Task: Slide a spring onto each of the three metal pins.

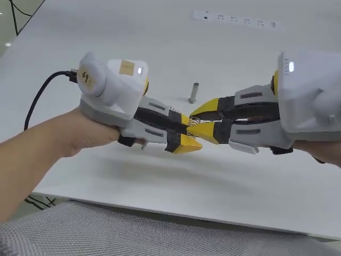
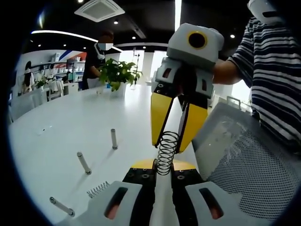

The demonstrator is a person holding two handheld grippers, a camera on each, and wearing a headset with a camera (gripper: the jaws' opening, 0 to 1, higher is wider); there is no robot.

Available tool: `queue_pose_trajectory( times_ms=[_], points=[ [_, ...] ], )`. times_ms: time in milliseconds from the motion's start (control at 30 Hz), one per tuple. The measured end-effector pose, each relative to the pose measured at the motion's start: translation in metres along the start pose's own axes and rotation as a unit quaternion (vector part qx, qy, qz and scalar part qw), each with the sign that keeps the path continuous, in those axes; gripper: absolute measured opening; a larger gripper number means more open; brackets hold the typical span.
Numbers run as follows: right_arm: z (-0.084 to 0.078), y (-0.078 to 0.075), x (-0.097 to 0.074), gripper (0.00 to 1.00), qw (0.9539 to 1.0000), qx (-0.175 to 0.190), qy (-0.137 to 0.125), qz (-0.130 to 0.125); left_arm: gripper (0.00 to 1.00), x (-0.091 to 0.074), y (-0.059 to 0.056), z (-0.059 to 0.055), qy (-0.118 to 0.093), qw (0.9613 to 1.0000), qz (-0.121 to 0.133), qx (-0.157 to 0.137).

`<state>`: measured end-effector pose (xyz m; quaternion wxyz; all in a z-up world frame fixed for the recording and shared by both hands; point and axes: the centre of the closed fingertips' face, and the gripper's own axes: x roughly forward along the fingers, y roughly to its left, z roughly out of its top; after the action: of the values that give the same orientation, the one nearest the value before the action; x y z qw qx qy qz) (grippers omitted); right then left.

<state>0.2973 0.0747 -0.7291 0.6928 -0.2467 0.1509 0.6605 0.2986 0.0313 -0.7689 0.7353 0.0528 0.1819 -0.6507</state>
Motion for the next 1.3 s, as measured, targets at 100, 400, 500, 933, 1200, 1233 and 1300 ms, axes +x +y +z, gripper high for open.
queue_pose_trajectory(
  times_ms=[100, 400, 500, 933, 1200, 1233, 1300],
  points=[
    [0.002, 0.002, 0.001, 0.12, 1.0, -0.006, 0.001, 0.0, 0.09, 0.0, 0.0, 0.0, 0.001, 1.0, 0.0, -0.007],
    [0.006, 0.003, 0.0, 0.12, 0.9999, -0.012, 0.002, -0.003, 0.1, -0.001, 0.001, 0.003, -0.001, 0.9997, 0.004, -0.023],
    [0.007, 0.003, -0.001, 0.12, 0.9999, -0.013, 0.0, -0.006, 0.12, -0.002, 0.002, 0.004, -0.003, 0.9997, 0.008, -0.025],
    [0.008, -0.004, -0.003, 0.12, 0.9997, -0.015, 0.0, -0.018, 0.24, -0.013, 0.009, -0.001, 0.007, 0.9985, 0.039, -0.037],
    [0.006, -0.008, -0.003, 0.12, 0.9996, -0.012, -0.002, -0.025, 0.32, -0.036, 0.019, -0.009, 0.006, 0.9962, 0.075, -0.044],
    [0.006, -0.008, -0.003, 0.12, 0.9996, -0.012, -0.001, -0.026, 0.32, -0.038, 0.02, -0.01, 0.006, 0.9959, 0.078, -0.045],
    [0.006, -0.009, -0.003, 0.12, 0.9995, -0.012, -0.002, -0.029, 0.33, -0.044, 0.023, -0.012, 0.005, 0.995, 0.087, -0.049]
  ],
)
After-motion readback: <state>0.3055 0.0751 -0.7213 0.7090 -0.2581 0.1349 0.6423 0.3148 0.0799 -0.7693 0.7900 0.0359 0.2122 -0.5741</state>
